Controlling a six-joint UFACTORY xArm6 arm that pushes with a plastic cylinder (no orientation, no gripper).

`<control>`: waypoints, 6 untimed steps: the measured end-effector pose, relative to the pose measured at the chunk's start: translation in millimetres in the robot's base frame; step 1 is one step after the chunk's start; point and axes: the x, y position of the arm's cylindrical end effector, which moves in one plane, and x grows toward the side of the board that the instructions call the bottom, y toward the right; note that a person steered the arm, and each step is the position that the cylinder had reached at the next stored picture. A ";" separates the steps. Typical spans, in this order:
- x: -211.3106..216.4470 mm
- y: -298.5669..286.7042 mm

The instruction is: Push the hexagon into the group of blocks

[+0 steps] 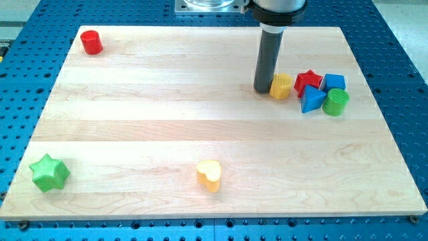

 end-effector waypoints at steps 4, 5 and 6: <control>69.5 13.4; 110.0 -6.3; 195.1 30.3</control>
